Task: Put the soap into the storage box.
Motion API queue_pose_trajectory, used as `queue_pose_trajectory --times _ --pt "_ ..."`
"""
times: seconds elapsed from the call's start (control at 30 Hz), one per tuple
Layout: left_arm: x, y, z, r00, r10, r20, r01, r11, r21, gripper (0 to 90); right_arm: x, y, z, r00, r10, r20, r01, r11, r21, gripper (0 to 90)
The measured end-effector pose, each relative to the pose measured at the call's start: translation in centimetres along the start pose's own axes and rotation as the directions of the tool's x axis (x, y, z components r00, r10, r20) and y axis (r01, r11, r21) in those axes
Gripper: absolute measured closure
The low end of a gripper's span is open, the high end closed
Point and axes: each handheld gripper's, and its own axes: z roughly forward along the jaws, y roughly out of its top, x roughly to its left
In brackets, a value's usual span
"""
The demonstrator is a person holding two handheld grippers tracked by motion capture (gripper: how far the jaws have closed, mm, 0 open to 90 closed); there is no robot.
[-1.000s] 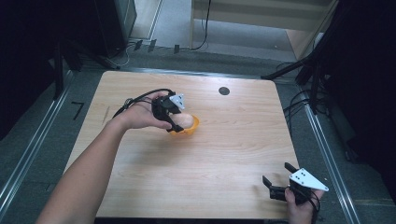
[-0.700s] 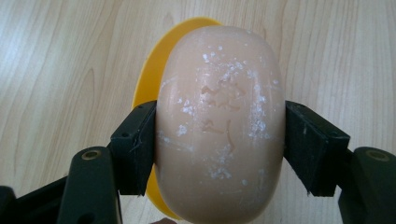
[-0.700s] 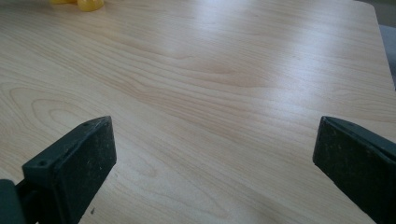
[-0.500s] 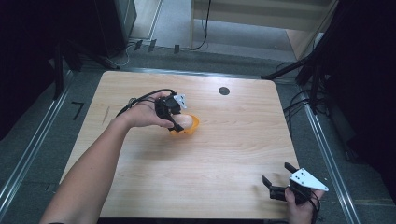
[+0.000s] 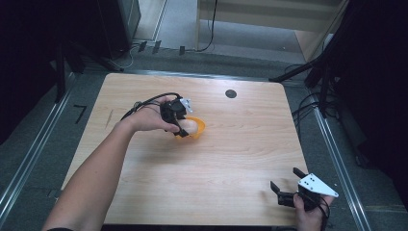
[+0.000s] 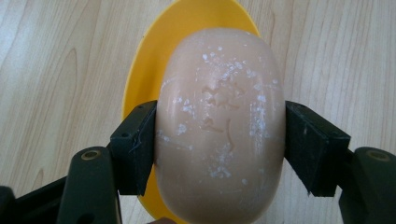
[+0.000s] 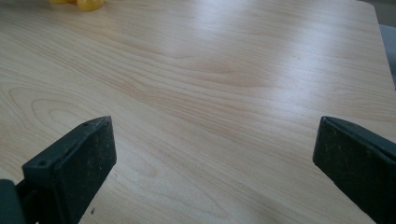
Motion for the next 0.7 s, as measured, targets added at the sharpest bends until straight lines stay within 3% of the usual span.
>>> queue_pose_trajectory --times 0.2,0.43,0.7 --pt "0.31 -0.09 0.38 0.9999 -0.016 0.004 0.016 0.9997 0.016 32.4 -0.02 0.0 0.0 1.0 0.0 0.0 0.0 1.0 -0.001 0.0" --pt "0.22 -0.04 0.39 0.9999 0.003 -0.013 -0.003 1.0 0.009 32.4 -0.02 0.0 0.0 1.0 0.001 -0.001 -0.001 1.0 -0.001 0.0" --pt "0.16 0.17 0.22 0.9999 -0.004 -0.015 0.004 0.9999 0.011 34.1 -0.02 0.01 0.03 1.0 -0.004 0.0 0.004 1.0 -0.002 0.0"
